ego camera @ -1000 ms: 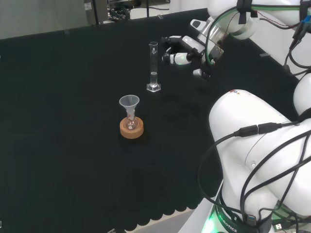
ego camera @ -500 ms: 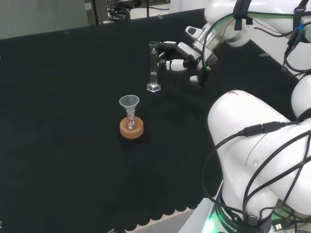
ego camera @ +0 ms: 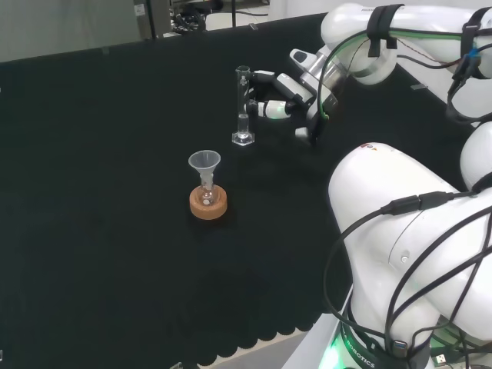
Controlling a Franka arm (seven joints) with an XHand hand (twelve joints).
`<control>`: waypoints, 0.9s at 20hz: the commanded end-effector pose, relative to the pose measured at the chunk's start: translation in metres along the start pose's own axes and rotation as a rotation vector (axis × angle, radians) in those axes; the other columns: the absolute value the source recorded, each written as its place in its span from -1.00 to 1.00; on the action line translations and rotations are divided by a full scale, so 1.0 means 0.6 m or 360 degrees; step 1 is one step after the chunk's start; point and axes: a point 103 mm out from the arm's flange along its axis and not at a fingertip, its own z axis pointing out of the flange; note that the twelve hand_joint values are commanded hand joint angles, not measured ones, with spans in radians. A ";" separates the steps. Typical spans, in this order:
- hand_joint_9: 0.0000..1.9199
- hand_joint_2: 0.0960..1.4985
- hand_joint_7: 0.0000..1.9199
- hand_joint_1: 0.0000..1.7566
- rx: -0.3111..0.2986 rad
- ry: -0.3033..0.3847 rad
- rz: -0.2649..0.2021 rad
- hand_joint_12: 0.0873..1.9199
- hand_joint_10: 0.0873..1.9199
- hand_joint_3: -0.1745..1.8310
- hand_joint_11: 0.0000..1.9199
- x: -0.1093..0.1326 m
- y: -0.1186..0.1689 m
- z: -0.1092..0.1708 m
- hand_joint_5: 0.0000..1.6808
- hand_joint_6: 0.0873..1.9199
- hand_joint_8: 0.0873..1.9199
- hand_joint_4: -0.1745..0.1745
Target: Pick up the graduated cylinder.
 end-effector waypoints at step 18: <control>-0.21 0.30 -0.43 0.14 -0.0025 0.0131 -0.0077 0.28 -0.57 -1.00 -0.51 -0.006 0.024 0.029 -0.29 -1.00 -0.48 -0.14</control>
